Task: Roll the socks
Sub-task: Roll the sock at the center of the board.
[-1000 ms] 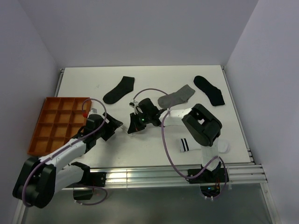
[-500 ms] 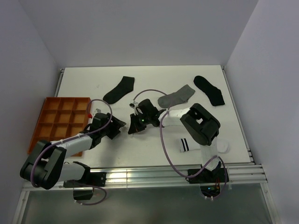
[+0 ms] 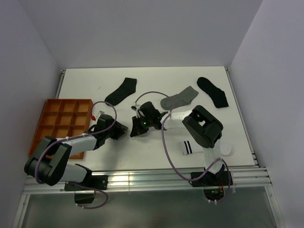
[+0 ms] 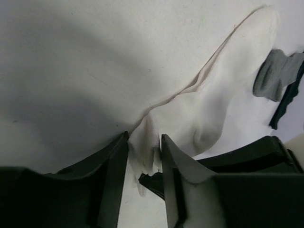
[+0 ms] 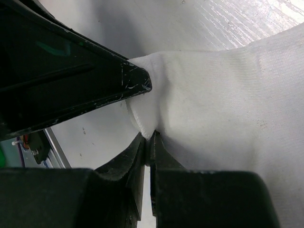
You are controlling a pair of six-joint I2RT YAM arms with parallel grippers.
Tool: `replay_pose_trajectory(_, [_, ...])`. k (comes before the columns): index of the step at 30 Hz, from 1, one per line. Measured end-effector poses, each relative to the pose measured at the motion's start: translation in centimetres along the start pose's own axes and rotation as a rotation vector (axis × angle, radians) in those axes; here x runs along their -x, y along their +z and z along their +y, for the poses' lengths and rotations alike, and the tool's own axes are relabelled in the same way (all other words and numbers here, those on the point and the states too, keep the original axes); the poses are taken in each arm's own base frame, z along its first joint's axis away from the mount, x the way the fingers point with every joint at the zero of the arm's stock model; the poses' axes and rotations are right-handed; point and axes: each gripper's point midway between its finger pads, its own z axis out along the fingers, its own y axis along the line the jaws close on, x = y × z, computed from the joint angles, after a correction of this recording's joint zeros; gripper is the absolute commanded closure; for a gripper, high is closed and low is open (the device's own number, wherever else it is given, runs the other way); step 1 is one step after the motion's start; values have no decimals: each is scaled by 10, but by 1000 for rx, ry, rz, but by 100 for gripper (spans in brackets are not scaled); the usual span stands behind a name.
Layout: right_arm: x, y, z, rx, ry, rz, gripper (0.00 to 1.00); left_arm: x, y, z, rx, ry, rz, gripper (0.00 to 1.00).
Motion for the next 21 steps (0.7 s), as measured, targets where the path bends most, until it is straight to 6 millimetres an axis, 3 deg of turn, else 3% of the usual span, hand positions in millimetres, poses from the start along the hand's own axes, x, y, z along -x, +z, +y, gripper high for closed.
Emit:
replay_pose_trajectory(4, [0, 0, 0, -2, -3, -1, 94, -1, 1, 2, 12, 2, 1, 69])
replay_pose_trajectory(7, [1, 0, 1, -7, -9, -5, 83, -1, 1, 5, 27, 3, 1, 78])
replay_pose_trajectory(11, [1, -3, 3, -21, -38, -20, 55, -2, 1, 7, 59, 12, 4, 93])
replay_pose_trajectory(15, [1, -8, 9, -35, -81, -40, 40, -1, -1, 6, 92, 30, 13, 100])
replay_pose_trajectory(21, [-3, -19, 11, -120, -195, -88, 36, 1, -3, 3, 133, 54, 20, 100])
